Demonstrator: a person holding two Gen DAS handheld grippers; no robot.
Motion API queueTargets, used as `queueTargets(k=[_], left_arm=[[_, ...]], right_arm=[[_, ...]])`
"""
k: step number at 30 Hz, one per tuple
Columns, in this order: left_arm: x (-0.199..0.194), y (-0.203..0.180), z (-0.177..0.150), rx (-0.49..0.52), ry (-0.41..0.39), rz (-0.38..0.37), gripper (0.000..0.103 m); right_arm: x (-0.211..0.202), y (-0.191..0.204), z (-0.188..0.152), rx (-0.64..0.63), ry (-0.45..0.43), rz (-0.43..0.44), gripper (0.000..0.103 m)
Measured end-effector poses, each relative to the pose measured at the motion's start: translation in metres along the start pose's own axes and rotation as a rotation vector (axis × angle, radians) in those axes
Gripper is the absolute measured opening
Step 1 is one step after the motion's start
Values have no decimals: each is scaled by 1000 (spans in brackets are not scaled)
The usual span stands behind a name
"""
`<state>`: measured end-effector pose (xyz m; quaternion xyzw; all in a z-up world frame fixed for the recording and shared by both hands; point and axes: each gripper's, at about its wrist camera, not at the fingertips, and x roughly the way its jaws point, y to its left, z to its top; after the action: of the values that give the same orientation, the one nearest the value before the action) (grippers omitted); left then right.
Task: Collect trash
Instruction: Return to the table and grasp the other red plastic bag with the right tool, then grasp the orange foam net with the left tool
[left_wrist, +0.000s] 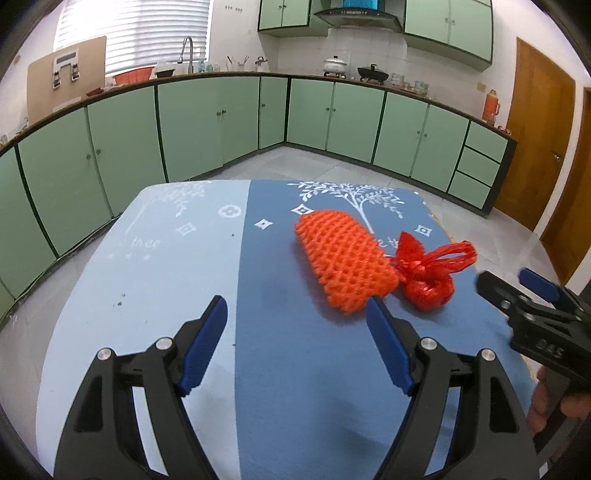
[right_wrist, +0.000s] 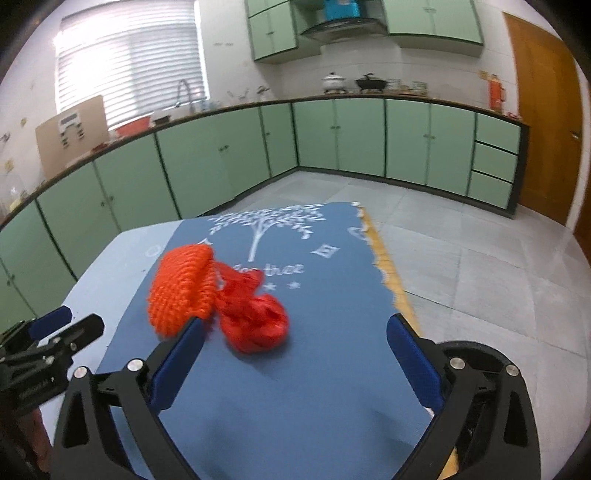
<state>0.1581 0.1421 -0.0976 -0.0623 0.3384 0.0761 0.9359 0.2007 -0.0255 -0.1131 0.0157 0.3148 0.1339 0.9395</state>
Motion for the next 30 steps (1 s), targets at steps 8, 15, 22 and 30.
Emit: queueTargets(k=[8, 15, 22, 30], left_arm=[[11, 12, 0, -18, 15, 4, 75], [18, 13, 2, -23, 23, 1, 75], [24, 6, 3, -32, 33, -14, 76], [32, -17, 12, -27, 30, -67, 81]], right_arm=[[44, 16, 9, -42, 65, 22, 92], [69, 18, 9, -47, 132, 62, 63], [71, 20, 7, -44, 143, 102, 47], [51, 2, 10, -20, 87, 67, 44]])
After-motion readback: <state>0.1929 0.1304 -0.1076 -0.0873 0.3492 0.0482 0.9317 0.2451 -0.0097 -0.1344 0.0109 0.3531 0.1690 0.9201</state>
